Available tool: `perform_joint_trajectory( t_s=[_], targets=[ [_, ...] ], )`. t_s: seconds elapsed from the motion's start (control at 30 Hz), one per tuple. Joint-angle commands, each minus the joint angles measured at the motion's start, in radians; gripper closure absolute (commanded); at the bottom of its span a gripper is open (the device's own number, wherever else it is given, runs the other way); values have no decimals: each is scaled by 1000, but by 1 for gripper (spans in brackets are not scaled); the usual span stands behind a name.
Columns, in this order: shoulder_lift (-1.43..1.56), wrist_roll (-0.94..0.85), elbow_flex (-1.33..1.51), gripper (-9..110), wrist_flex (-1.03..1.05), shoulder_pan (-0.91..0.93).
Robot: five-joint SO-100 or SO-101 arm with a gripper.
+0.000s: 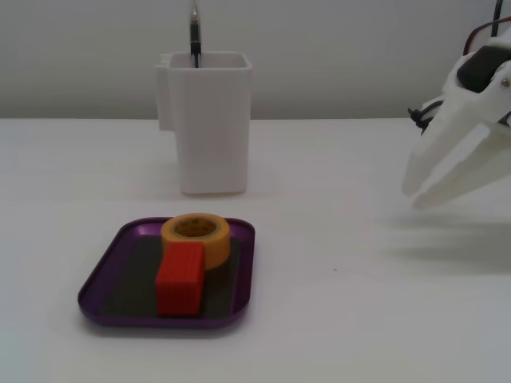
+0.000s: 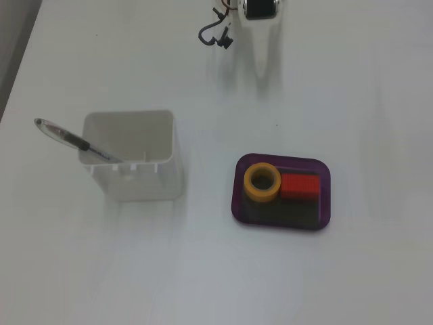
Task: Remove the cube from the box.
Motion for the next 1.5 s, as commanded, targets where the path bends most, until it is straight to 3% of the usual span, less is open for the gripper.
perform_joint_trajectory(
  t_s=[0.0, 0.6, 0.97, 1.13, 1.47],
  targets=[
    [89, -5, 15, 101, -8, 3],
    [89, -5, -5, 101, -12, 5],
    [44, 6, -321, 100, -44, -12],
    [-215, 9, -454, 95, -72, -71],
    [-1023, 143, -1009, 86, -57, -195]
  ],
)
